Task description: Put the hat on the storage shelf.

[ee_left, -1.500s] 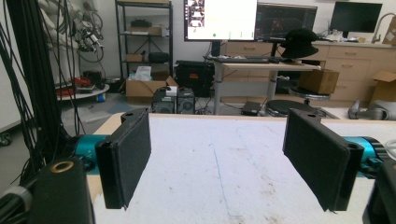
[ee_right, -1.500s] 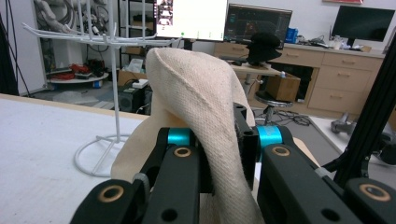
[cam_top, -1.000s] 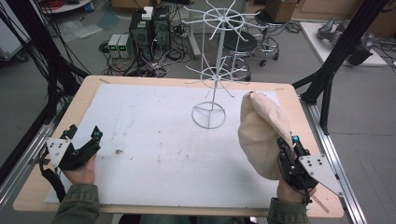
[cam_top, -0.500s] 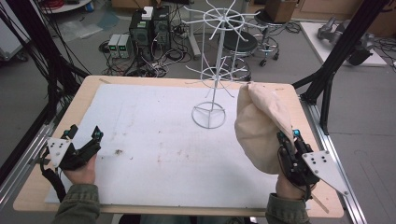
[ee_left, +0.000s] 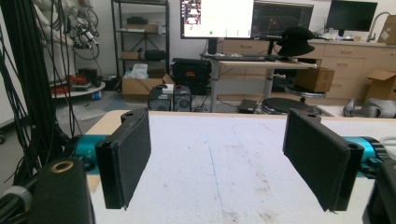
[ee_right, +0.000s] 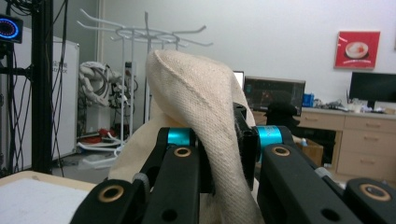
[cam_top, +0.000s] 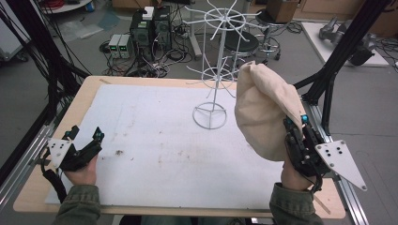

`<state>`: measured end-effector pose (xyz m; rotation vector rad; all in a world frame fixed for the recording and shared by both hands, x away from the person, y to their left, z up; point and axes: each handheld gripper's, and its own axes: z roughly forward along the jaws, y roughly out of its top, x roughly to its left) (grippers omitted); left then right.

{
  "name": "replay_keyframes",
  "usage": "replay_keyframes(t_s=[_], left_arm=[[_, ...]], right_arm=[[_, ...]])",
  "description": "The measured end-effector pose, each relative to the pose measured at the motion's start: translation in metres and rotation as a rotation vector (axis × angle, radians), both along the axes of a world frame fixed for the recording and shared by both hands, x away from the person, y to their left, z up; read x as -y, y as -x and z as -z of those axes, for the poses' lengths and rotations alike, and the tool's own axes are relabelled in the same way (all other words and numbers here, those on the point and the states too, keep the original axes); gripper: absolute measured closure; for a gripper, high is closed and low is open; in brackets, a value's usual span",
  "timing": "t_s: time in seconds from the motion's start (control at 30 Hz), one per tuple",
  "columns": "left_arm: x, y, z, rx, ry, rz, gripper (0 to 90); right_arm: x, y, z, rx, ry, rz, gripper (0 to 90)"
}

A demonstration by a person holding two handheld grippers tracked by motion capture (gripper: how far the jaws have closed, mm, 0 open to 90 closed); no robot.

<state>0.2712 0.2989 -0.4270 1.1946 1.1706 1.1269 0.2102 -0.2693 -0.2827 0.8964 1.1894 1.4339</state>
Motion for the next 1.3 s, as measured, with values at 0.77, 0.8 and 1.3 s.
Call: replay_keyframes(t_s=[0.77,0.8,1.3], left_arm=[[0.000,0.000,0.000,-0.001,0.004,0.000,23.8],[0.000,0.000,0.000,0.000,0.004,0.000,23.8],[-0.001,-0.001,0.001,-0.002,0.009,0.003,23.8]], right_arm=[[-0.006,0.021,-0.034,0.125,-0.024,-0.108,83.7],[-0.007,0.022,-0.035,0.131,-0.023,-0.112,83.7],[-0.016,0.017,-0.055,0.222,-0.066,-0.190,83.7]])
